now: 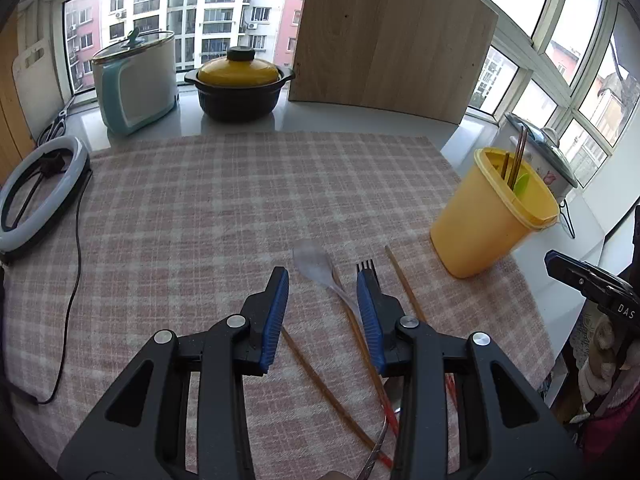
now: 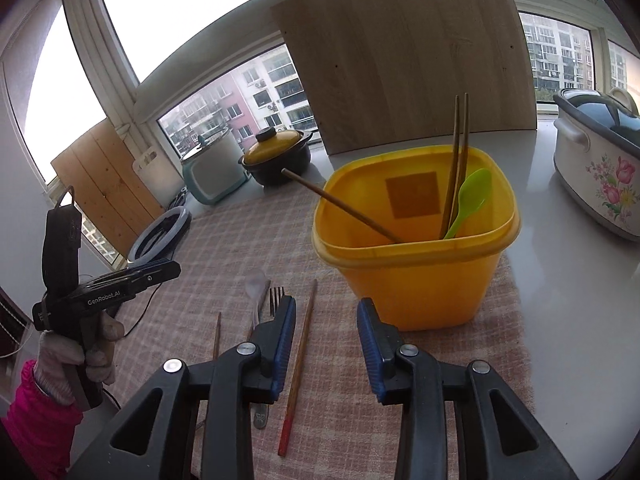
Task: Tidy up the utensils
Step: 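Move both tools back down to the utensils on the tablecloth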
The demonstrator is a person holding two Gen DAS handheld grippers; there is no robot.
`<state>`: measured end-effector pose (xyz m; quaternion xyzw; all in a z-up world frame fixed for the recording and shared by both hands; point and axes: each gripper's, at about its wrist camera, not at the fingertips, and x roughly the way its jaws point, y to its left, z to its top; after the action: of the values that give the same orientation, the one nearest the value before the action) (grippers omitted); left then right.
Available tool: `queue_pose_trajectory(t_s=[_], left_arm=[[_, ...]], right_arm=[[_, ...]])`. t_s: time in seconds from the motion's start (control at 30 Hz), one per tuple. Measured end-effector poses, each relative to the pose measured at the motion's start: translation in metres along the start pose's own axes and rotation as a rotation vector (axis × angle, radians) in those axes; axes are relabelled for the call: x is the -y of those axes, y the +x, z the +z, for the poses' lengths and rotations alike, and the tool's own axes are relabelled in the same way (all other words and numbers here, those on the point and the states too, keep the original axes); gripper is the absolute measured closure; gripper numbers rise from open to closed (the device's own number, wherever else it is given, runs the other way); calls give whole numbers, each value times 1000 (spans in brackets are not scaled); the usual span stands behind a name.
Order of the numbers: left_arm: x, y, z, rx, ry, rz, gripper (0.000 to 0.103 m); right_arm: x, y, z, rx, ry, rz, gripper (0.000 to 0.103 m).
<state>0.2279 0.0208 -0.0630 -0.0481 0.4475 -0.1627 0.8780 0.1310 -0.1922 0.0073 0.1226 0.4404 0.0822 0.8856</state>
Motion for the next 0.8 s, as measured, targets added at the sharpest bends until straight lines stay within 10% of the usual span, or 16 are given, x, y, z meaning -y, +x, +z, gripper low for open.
queue_pose_trajectory(t_s=[0.8], left_arm=[[-11,70,-64,-324,-208,-85,68]], right_arm=[[-58,70,-24,-302,-126,-82,59]])
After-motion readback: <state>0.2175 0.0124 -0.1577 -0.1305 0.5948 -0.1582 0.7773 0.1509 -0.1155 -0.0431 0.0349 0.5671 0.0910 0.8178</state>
